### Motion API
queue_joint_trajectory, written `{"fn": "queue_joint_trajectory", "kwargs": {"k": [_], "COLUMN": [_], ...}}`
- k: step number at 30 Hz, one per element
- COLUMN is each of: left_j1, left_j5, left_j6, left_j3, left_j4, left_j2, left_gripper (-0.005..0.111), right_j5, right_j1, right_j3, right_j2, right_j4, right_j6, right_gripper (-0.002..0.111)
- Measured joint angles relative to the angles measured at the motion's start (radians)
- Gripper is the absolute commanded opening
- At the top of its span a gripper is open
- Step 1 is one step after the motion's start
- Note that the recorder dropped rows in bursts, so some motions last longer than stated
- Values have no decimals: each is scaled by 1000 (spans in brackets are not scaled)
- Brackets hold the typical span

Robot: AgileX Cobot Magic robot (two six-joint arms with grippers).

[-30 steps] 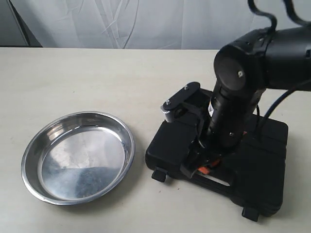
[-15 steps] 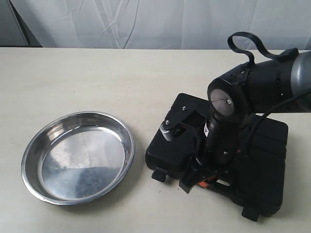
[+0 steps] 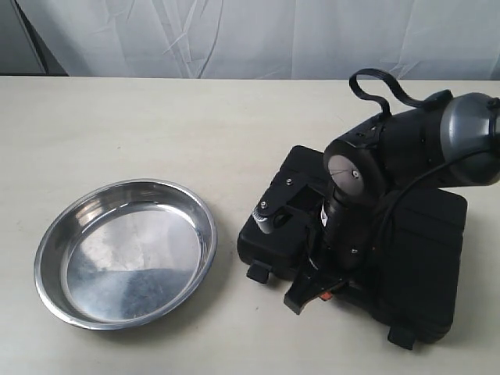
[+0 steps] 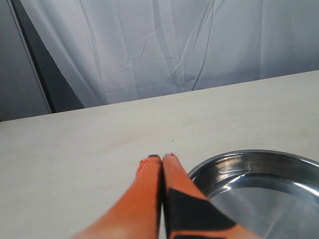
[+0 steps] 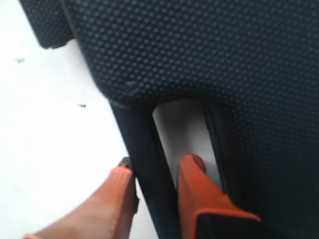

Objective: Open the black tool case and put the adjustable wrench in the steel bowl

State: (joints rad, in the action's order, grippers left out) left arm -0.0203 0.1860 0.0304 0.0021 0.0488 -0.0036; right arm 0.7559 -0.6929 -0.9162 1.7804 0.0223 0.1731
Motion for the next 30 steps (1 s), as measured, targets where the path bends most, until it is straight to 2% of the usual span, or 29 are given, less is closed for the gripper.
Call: {"fn": "queue_joint_trajectory", "kwargs": {"k": [21,30], "left_j1": [0,0], "left_j5": [0,0], "left_j6": [0,0], "left_j3": [0,0], "left_j4": [0,0], "left_j2": [0,0], "left_gripper": [0,0], "right_j5": [65,141], "right_j1": [0,0], "right_j3": [-2,-131], "right_j2": [-172,-357], "right_j4": [-14,-132], "right_j6": [4,-27], "right_gripper": [-1,-1]}}
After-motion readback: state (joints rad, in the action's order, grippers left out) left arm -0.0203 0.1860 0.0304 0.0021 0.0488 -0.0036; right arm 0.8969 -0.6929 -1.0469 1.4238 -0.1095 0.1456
